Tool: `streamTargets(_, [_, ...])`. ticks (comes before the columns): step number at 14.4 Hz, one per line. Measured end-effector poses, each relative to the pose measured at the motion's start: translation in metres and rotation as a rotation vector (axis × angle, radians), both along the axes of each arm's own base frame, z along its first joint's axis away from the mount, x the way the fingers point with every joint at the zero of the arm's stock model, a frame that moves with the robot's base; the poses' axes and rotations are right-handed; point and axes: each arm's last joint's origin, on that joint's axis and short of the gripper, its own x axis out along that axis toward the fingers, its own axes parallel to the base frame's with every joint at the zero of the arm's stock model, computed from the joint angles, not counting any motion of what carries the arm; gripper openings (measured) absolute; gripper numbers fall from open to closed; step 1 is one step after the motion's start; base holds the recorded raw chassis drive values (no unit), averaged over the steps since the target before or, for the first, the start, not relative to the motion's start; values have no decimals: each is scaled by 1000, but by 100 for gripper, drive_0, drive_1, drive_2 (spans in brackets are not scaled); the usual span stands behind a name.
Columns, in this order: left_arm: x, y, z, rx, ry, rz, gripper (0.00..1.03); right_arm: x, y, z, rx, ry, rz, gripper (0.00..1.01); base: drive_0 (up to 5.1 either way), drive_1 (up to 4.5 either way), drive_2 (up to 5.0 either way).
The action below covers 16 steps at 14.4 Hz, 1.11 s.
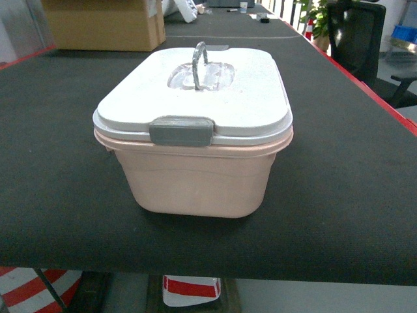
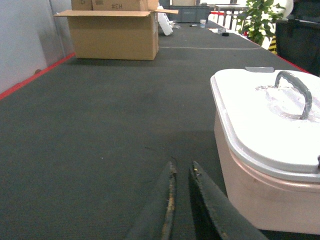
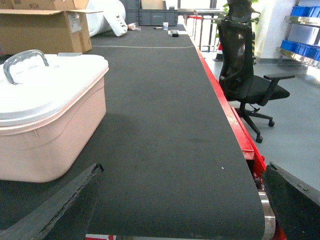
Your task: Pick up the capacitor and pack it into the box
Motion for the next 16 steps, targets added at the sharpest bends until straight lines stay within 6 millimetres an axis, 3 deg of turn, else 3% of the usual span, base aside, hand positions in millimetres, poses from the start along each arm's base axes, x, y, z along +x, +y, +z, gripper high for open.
streamTargets(1, [-7,3,-4,-3,-2,2,2,0,0,0,0,0,0,98,0,0,0])
streamTargets(3, [-19,14,-14,-5,6,12,2,0,0,0,0,0,0,98,0,0,0])
streamTargets(9, [-45,13,-31,-5,-22,-4,2,0,0,0,0,0,0,98,0,0,0])
streamTargets(16, [-61,13,-30,-5,-21,-5,2,0,0,0,0,0,0,98,0,0,0])
